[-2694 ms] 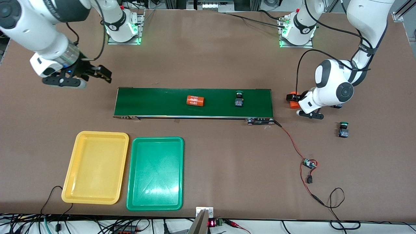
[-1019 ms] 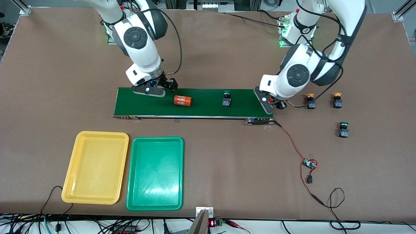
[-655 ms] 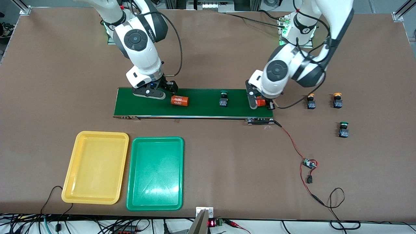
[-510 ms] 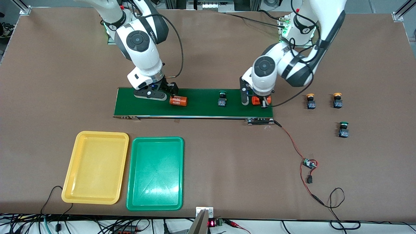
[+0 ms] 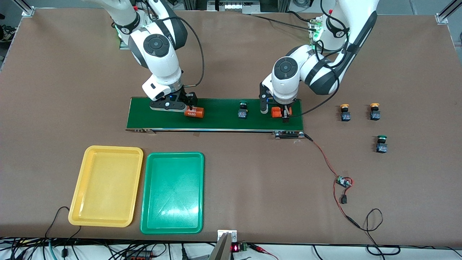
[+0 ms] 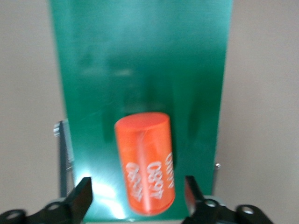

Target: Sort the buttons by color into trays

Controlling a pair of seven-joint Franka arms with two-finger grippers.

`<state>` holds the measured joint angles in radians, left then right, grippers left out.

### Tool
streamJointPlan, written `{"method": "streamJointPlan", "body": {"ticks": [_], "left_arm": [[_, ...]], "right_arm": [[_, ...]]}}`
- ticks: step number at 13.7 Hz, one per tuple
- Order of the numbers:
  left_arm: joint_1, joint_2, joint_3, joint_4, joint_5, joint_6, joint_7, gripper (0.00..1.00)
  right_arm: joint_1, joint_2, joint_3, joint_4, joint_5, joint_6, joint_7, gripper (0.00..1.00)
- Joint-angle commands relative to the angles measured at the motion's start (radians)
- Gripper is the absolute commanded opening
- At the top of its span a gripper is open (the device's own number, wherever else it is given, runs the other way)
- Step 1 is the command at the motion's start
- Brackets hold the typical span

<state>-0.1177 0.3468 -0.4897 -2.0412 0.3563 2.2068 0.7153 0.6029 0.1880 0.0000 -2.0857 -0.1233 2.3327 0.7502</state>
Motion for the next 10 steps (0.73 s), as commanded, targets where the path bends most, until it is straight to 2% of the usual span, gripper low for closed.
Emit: {"method": "streamJointPlan", "body": {"ticks": [1, 3, 6, 8, 10], "left_arm": [[0.114, -0.068, -0.004, 0.004, -0.035, -0.012, 0.053, 1.0], [0.183, -0.071, 0.032, 0.012, -0.08, -0.012, 0.067, 1.0], [0.22, -0.066, 0.156, 0.01, -0.091, -0.009, 0.102, 1.0], [0.249, -0.054, 0.221, 0.016, -0.106, -0.012, 0.11, 1.0], [0.254, -0.026, 0.324, 0.015, -0.251, 0.031, 0.069, 1.0]], "right_arm": [[-0.002, 0.01, 0.003, 0.016, -0.007, 0.002, -0.008, 1.0], [0.001, 0.017, 0.003, 0.018, -0.001, 0.002, 0.004, 1.0], [0.006, 0.027, 0.008, 0.018, 0.007, 0.001, -0.003, 1.0], [0.034, 0.027, 0.031, 0.018, 0.048, -0.006, -0.005, 1.0], [0.061, 0.045, 0.031, 0.03, 0.1, 0.005, -0.002, 1.0]]}}
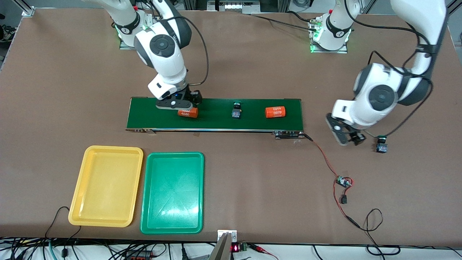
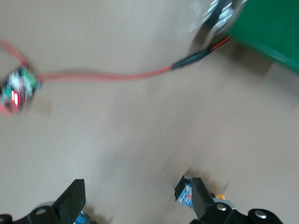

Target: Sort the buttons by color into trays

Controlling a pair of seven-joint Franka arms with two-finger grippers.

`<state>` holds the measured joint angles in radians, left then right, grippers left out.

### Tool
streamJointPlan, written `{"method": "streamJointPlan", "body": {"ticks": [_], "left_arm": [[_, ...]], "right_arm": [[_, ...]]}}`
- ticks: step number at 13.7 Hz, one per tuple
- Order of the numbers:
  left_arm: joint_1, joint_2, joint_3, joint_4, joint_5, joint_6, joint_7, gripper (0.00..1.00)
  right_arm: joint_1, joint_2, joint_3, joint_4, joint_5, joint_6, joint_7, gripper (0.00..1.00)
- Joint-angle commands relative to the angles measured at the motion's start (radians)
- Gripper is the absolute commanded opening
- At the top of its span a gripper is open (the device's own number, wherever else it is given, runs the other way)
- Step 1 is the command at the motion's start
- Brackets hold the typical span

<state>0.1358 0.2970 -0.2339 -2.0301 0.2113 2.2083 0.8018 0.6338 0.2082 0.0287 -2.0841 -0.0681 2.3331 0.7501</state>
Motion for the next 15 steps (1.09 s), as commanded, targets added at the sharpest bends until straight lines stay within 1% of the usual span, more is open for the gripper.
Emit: {"method": "streamJointPlan", "body": {"ticks": [1, 2, 4, 6, 9, 11, 14, 15], "left_arm": [[0.005, 0.027, 0.082, -0.007, -0.154, 0.028, -0.044, 1.0], [0.024, 0.028, 0.093, -0.016, -0.182, 0.025, -0.12, 1.0], [0.03, 0.031, 0.094, -0.057, -0.191, 0.028, -0.29, 1.0], [0.03, 0.031, 0.094, -0.097, -0.191, 0.043, -0.392, 1.0], [0.044, 0.033, 0.096, -0.189, -0.199, 0.131, -0.453, 1.0], [0.048, 0.036, 0.096, -0.249, -0.204, 0.186, -0.504, 1.0], [0.056, 0.04, 0.096, -0.263, -0.204, 0.186, -0.547, 1.0], [0.059, 0.042, 0.094, -0.28, -0.205, 0.188, -0.568, 0.99]], "right_arm": [[0.047, 0.045, 0.002, 0.056, 0.054, 0.003, 0.001, 1.0], [0.062, 0.066, 0.003, 0.081, 0.056, 0.003, 0.003, 1.0], [0.078, 0.105, 0.003, 0.127, 0.057, 0.003, 0.011, 1.0], [0.086, 0.138, 0.003, 0.173, 0.057, 0.002, 0.041, 1.0], [0.086, 0.207, 0.003, 0.246, 0.06, -0.005, 0.054, 1.0], [0.086, 0.234, 0.002, 0.272, 0.115, -0.008, 0.063, 1.0], [0.086, 0.246, 0.002, 0.274, 0.122, -0.009, 0.066, 1.0], [0.086, 0.25, 0.002, 0.274, 0.122, -0.008, 0.066, 1.0]]}}
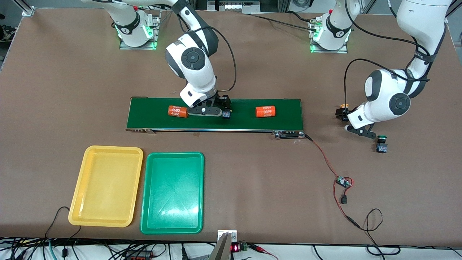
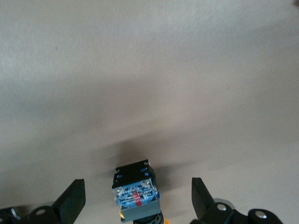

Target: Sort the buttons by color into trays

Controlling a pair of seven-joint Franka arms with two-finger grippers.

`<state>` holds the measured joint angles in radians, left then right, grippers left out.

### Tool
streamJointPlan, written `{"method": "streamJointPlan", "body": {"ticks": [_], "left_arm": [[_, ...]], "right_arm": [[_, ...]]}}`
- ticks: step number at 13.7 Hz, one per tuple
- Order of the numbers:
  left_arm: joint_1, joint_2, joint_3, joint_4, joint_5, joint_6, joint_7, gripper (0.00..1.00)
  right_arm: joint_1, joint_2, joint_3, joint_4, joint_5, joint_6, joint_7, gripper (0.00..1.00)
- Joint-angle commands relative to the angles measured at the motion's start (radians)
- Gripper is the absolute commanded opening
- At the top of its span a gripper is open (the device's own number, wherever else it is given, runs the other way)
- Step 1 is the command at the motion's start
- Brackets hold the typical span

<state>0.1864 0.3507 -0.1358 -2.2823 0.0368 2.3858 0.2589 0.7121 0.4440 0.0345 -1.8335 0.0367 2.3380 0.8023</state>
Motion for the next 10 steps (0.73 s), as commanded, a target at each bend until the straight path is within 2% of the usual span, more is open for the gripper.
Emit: {"method": "streamJointPlan", "body": {"ticks": [1, 2, 4, 6, 7, 10], "left_arm": [[0.011, -0.004, -0.004, -0.035, -0.043, 0.01, -0.036, 0.95], [0.014, 0.002, -0.002, -0.042, -0.052, 0.018, -0.036, 0.89], [0.027, -0.002, -0.004, -0.098, -0.061, 0.057, -0.038, 0.62], [0.025, -0.013, -0.004, -0.103, -0.069, 0.05, -0.056, 0.12], [0.022, -0.028, -0.007, -0.097, -0.071, 0.038, -0.084, 0.0], [0.01, -0.07, -0.028, -0.043, -0.074, -0.011, -0.093, 0.0]], "right_arm": [[0.006, 0.022, -0.004, 0.026, 0.017, -0.011, 0.014, 1.0], [0.006, 0.031, -0.004, 0.037, 0.017, -0.011, 0.015, 1.0], [0.007, 0.064, -0.004, 0.071, 0.02, -0.012, 0.017, 1.0], [0.007, 0.076, -0.004, 0.071, 0.023, -0.012, 0.018, 1.0], [0.009, 0.082, -0.004, 0.071, 0.023, -0.012, 0.018, 1.0], [0.007, 0.105, -0.004, 0.071, 0.022, -0.011, 0.012, 1.0]]}}
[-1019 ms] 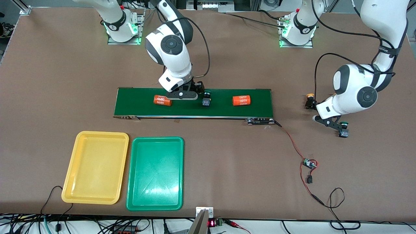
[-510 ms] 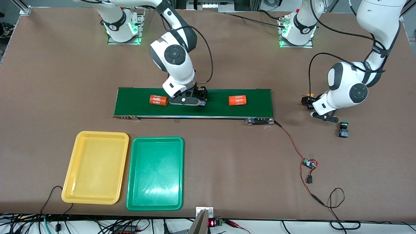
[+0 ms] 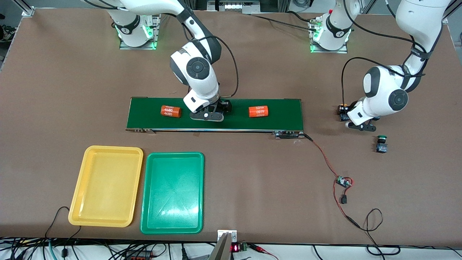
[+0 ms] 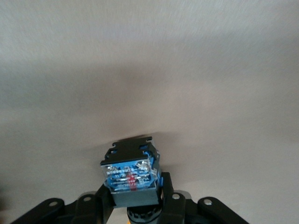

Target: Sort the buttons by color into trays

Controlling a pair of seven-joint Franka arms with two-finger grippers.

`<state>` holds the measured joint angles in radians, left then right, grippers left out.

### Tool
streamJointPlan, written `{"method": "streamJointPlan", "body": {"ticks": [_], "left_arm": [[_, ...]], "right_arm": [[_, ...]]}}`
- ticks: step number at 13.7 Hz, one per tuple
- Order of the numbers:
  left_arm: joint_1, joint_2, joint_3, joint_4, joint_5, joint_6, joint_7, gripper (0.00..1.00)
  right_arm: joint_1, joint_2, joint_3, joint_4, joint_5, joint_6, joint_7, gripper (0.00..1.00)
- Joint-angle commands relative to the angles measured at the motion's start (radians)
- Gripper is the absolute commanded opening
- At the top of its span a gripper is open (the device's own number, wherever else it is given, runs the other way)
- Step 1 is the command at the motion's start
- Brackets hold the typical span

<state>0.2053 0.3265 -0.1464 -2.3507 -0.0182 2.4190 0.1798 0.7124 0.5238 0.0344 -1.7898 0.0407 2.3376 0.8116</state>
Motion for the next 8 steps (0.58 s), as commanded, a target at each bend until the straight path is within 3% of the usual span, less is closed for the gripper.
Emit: {"method": "streamJointPlan", "body": {"ticks": [1, 3, 5, 8], "left_arm": [[-0.02, -0.05, -0.041, 0.071, -0.037, -0.073, -0.023, 0.0], [-0.062, -0.053, -0.061, 0.169, -0.062, -0.171, -0.066, 0.0], [-0.118, -0.049, -0.099, 0.266, -0.062, -0.28, -0.077, 0.0], [-0.127, -0.046, -0.189, 0.286, -0.062, -0.296, -0.14, 0.0]], "right_arm": [[0.005, 0.03, -0.004, 0.029, 0.018, -0.009, 0.0, 0.95], [0.001, 0.03, -0.004, 0.029, 0.018, -0.009, -0.003, 0.67], [-0.002, 0.031, -0.004, 0.029, 0.018, -0.009, -0.003, 0.48], [0.001, 0.027, -0.005, 0.03, 0.01, -0.011, -0.006, 0.17]]}}
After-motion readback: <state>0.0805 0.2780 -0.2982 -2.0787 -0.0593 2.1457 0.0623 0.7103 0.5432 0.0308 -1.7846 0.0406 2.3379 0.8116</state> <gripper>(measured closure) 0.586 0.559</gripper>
